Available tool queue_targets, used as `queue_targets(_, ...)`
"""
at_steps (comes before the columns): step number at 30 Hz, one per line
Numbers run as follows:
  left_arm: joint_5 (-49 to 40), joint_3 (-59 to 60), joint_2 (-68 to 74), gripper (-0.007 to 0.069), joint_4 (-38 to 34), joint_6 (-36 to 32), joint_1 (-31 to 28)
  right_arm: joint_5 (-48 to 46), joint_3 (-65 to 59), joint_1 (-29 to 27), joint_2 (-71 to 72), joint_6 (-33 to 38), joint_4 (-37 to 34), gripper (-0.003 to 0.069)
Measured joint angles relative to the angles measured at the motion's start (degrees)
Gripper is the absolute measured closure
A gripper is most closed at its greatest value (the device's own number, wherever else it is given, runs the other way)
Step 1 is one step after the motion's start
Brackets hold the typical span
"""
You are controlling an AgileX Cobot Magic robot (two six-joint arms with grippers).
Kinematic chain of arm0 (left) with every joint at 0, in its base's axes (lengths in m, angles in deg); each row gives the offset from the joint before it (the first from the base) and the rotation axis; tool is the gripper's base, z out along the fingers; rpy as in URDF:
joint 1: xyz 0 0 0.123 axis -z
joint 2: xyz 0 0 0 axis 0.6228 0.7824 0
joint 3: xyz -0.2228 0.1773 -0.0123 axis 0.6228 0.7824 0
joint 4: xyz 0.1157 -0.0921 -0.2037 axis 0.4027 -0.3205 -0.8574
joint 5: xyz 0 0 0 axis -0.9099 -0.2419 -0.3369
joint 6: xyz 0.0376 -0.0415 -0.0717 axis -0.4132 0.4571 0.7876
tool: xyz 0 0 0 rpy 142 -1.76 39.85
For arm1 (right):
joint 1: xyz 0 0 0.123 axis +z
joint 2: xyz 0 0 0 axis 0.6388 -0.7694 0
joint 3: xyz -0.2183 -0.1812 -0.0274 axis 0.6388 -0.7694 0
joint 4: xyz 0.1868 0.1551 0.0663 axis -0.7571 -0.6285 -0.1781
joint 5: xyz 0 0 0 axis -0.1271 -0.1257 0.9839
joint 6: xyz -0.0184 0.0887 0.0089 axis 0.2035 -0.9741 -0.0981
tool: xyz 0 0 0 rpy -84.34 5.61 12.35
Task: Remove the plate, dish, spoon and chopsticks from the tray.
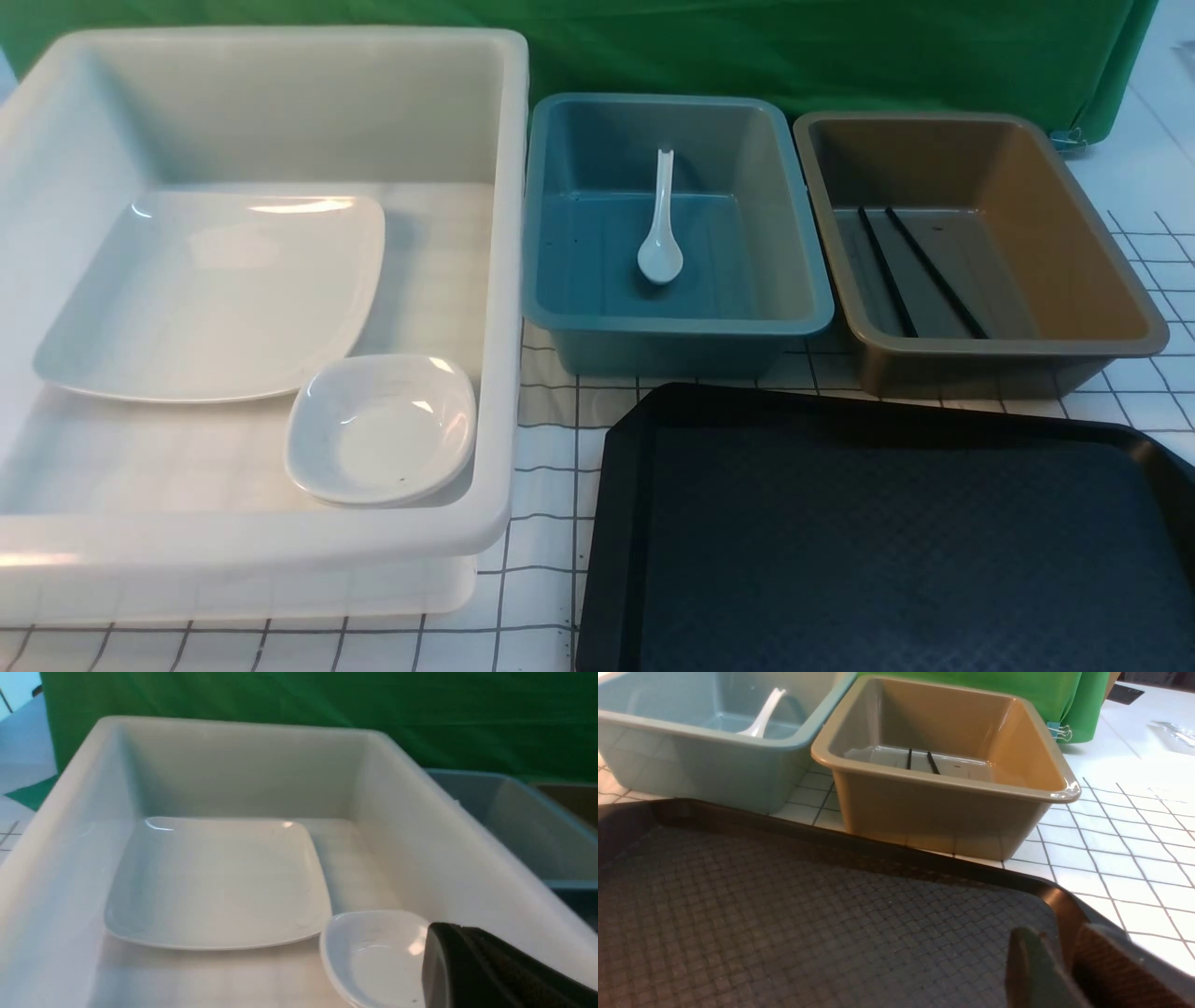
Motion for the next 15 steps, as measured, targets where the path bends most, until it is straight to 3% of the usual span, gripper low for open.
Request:
queue_targets(8, 8.68, 8.17, -0.37, 0.0625, 1.71, 0.43, 0.0, 0.0, 0.0, 0.0, 0.0, 0.0, 0.0, 0.0482)
queue_targets(15, 10.73, 17.99, -7.96, 0.0624, 4.64, 3.22, 0.0, 0.0, 0.0, 0.0, 0.0, 0.0, 0.0, 0.0463)
